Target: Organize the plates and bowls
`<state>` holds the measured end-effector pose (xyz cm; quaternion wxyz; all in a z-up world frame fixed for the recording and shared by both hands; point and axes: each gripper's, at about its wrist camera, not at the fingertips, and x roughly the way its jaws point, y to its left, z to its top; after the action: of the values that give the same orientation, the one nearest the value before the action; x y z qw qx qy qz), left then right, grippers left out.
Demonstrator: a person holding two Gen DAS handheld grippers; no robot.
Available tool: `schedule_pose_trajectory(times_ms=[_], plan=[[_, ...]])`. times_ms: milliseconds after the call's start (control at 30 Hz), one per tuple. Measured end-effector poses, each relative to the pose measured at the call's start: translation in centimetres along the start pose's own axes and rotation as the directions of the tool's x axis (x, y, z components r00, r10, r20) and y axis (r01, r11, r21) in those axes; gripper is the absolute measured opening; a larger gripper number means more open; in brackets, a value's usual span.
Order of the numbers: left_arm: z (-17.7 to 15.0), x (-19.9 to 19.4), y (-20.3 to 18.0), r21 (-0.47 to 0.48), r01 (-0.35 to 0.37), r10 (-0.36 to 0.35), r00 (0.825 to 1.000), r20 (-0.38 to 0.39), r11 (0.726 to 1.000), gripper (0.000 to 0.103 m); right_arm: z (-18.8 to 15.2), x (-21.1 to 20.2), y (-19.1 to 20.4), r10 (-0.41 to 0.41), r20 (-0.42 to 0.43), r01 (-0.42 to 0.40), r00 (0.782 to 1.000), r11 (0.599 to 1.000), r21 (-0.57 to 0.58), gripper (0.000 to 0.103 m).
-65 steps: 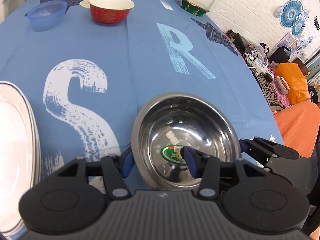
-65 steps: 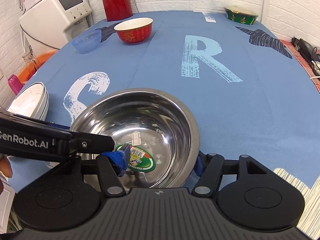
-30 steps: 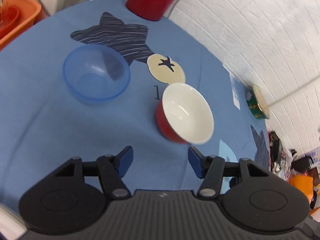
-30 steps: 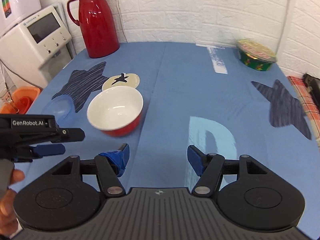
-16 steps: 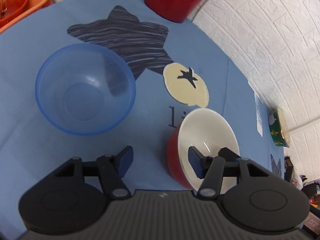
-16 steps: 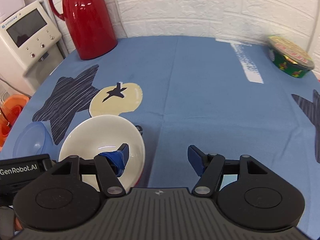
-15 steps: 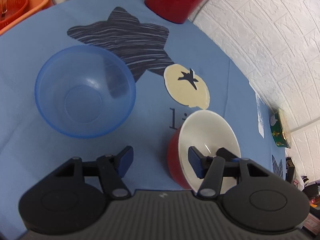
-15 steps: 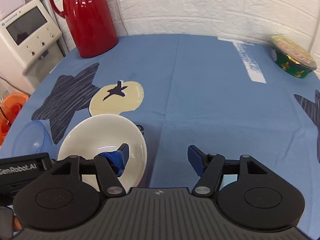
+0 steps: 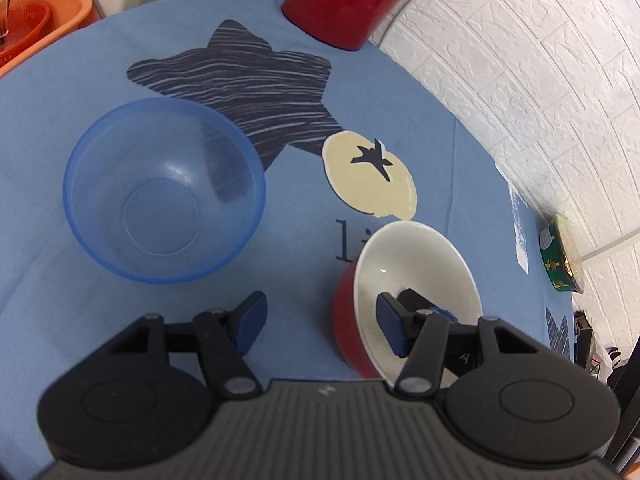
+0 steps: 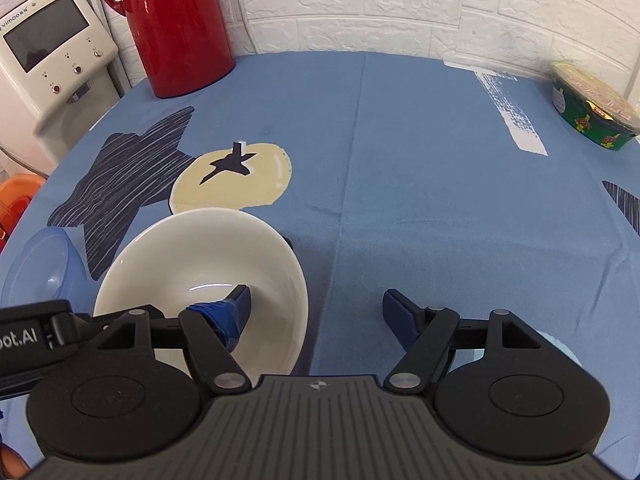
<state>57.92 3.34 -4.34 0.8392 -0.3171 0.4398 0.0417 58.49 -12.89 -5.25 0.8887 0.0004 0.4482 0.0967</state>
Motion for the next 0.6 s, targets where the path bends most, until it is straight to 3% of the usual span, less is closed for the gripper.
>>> schedule_pose_trajectory(times_ms=[67, 167, 233, 300, 333, 600], plan=[[-0.1, 0.0, -0.1, 0.004, -0.004, 0.004, 1.000, 0.001, 1.000, 0.056, 0.1, 0.0, 0.0, 0.007, -0.010, -0.007, 1.000, 1.000, -0.006, 0.059], [-0.1, 0.1, -0.2, 0.019, -0.022, 0.022, 1.000, 0.005, 1.000, 0.044, -0.3, -0.2, 0.1, 0.044, 0.005, -0.044, 0.999, 0.999, -0.025, 0.052], [0.0, 0.2, -0.2, 0.037, -0.005, 0.005, 1.000, -0.007, 0.999, 0.038, -0.6, -0.4, 0.3, 0.079, 0.020, -0.077, 0.997, 0.996, -0.053, 0.030], [0.3, 0.3, -0.5, 0.069, 0.036, -0.034, 0.999, -0.030, 0.997, 0.019, -0.7, -0.7, 0.8, 0.104, 0.017, -0.103, 0.994, 0.991, -0.088, 0.018], [0.3, 0.2, -0.8, 0.082, 0.037, -0.034, 0.999, -0.032, 0.996, 0.015, -0.7, -0.9, 1.2, 0.103, 0.014, -0.101, 0.995, 0.988, -0.115, 0.013], [-1.5, -1.8, -0.9, 0.202, 0.023, -0.009, 0.997, -0.071, 0.979, 0.007, -3.5, -3.3, 2.2, 0.103, -0.012, -0.103, 0.995, 0.982, -0.156, 0.015]])
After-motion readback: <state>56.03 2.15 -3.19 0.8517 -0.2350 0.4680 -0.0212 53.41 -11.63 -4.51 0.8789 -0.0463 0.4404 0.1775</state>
